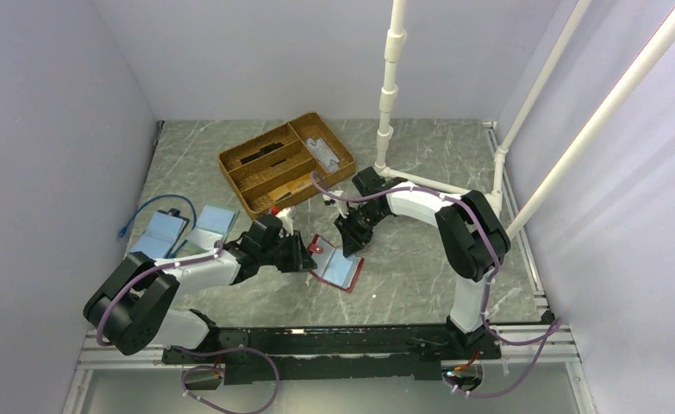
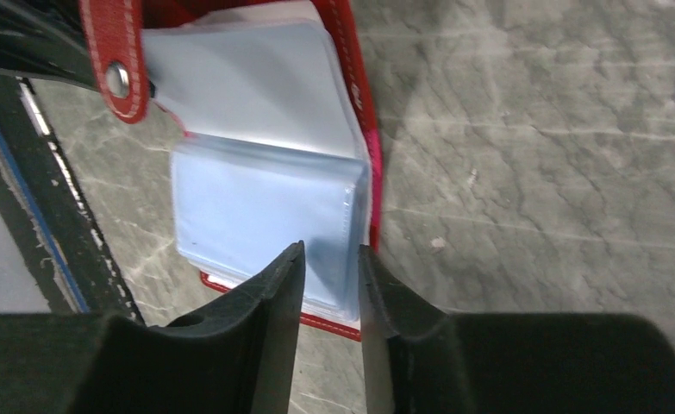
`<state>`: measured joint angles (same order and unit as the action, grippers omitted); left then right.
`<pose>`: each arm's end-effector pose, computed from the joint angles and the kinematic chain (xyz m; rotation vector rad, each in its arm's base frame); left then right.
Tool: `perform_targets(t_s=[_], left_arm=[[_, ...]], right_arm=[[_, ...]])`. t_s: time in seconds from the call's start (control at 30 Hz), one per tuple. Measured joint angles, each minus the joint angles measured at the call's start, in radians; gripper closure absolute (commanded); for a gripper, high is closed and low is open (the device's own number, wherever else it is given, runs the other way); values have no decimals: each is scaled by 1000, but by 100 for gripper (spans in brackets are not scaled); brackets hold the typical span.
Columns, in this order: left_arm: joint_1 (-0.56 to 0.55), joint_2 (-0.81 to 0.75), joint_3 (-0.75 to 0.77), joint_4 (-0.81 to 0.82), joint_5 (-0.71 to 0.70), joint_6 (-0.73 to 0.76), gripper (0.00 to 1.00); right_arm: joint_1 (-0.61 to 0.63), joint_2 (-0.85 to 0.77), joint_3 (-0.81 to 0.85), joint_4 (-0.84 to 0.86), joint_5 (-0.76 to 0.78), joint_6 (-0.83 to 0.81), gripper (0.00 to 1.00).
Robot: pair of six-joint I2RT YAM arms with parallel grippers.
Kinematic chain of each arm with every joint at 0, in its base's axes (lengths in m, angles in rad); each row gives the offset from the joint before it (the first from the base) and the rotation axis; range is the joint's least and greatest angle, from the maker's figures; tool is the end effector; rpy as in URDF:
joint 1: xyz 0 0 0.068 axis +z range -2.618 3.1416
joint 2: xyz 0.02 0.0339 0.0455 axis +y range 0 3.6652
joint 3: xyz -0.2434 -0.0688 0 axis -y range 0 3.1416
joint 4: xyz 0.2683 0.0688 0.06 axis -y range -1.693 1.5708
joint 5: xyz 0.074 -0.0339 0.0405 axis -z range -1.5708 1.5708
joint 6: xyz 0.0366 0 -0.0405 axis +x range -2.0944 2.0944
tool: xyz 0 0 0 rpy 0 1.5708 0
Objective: Take the credit cards out of the card holder
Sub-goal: Remove the credit card from the card holder.
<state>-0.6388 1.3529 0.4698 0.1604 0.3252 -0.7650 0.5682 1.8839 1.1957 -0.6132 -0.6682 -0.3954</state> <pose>0.2062 -0.1677 0.1100 0.0271 2.5011 -1.0395 0.2977 0.2170 0.1220 -1.3990 2.3943 0.9903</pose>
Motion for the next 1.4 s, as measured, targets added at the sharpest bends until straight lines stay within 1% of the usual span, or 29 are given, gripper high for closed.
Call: perform_targets(t_s=[0.2,0.3,0.6,0.67,0.77,0.9,1.2,1.4], left_arm=[[0,1,-6,20,15,-7,76],[0,4,-12,42,27,-7,73],[0,4,-48,107,79,-15,43],[0,3,-56,118,93,-15,38],[0,4,-57,122,106,-14,35],[0,4,-57,127,117,-14,31],[-31,38,-53,143,145,-6,18],[-49,59,-43,171,169,-3,14]], right_arm=[[0,0,7,-16,-99,3,78],[0,5,11,-19,-135,9,78],[0,52,13,-13,-209,64,79],[0,61,13,-9,-228,79,79],[0,68,12,2,-255,101,82],[-5,69,12,24,-306,137,82],[-13,69,-10,101,-368,240,82],[-13,84,-27,148,-398,301,84]])
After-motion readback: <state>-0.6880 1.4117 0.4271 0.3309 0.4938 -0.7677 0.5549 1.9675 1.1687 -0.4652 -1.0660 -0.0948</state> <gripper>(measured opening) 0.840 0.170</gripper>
